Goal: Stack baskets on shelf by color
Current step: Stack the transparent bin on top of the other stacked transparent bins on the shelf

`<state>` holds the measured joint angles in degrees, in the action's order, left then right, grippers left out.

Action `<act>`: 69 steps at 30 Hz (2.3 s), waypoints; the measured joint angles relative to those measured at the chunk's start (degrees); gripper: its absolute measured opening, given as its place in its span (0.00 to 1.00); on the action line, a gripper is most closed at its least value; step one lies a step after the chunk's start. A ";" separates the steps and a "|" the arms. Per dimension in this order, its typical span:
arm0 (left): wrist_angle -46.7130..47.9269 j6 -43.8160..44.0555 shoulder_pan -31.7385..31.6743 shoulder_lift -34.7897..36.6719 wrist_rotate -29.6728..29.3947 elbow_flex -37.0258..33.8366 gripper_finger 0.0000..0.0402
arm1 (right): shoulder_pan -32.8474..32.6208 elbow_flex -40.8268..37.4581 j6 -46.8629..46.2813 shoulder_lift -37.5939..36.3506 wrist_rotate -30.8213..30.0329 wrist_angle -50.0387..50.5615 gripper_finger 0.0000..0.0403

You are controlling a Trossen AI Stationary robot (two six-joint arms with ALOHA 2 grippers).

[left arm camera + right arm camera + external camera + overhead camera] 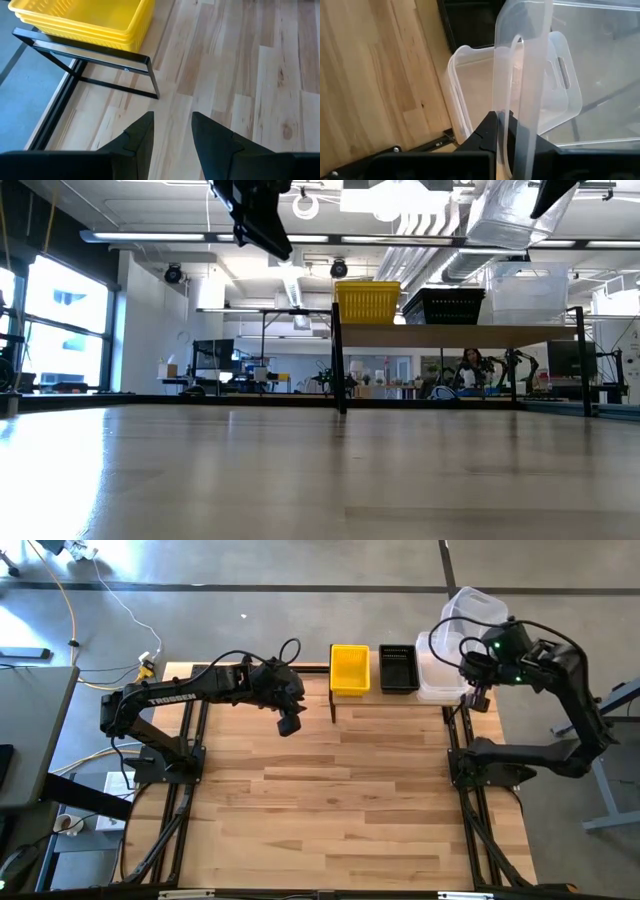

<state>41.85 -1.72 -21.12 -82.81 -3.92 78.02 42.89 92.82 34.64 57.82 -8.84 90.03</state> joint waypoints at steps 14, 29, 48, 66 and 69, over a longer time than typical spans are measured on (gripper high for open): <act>-2.59 0.04 0.02 0.00 0.02 0.02 0.30 | -1.07 -13.82 12.96 -0.10 -3.59 -0.40 0.00; -2.76 0.08 0.01 -0.02 0.02 0.02 0.30 | 0.63 -10.76 14.55 4.26 -5.82 0.06 0.00; -2.76 0.06 0.02 -0.02 -1.49 0.02 0.30 | 5.64 -10.76 16.66 6.30 -1.62 -0.01 0.00; -2.74 0.02 0.01 -0.02 -1.88 0.02 0.30 | 5.62 -10.76 13.84 6.30 -1.58 -0.01 0.00; -2.74 0.02 0.00 -0.02 -1.87 0.02 0.30 | 5.60 -10.76 13.60 6.30 -1.58 -0.01 0.00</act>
<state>39.11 -1.69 -21.12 -82.83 -5.79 78.04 48.49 82.06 48.24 64.12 -10.41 90.02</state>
